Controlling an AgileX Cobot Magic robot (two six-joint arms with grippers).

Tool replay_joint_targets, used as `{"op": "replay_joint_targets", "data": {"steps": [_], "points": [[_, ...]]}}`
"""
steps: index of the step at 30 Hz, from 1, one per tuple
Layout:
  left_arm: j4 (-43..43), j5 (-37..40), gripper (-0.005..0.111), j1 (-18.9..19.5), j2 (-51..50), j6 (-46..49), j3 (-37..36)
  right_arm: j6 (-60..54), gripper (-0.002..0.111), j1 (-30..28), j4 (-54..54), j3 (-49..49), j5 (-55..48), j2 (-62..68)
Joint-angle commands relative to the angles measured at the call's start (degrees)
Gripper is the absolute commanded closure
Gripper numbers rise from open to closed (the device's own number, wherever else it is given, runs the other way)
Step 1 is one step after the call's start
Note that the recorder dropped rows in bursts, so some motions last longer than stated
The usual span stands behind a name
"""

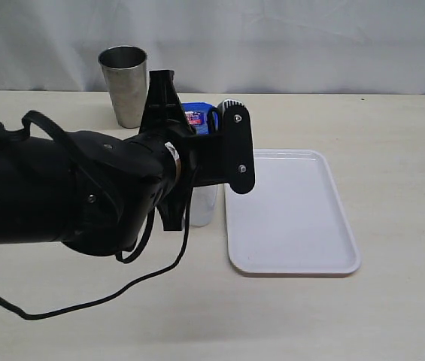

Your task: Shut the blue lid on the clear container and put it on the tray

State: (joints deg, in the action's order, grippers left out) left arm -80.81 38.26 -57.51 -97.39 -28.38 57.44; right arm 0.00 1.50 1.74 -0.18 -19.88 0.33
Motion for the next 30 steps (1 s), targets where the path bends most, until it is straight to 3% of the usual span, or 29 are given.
{"op": "replay_joint_targets", "data": {"steps": [1, 17, 30], "points": [[2.12, -1.20, 0.107, -0.47, 0.57, 0.23, -0.11, 0.00, 0.104, -0.02, -0.09, 0.18, 0.19, -0.33], [1.99, 0.61, 0.107, -0.47, 1.24, 1.19, -0.11, 0.00, 0.104, -0.02, -0.09, 0.18, 0.19, -0.33], [3.04, -2.77, 0.107, -0.47, 2.18, 1.19, -0.11, 0.00, 0.104, -0.02, -0.09, 0.18, 0.19, -0.33]]}}
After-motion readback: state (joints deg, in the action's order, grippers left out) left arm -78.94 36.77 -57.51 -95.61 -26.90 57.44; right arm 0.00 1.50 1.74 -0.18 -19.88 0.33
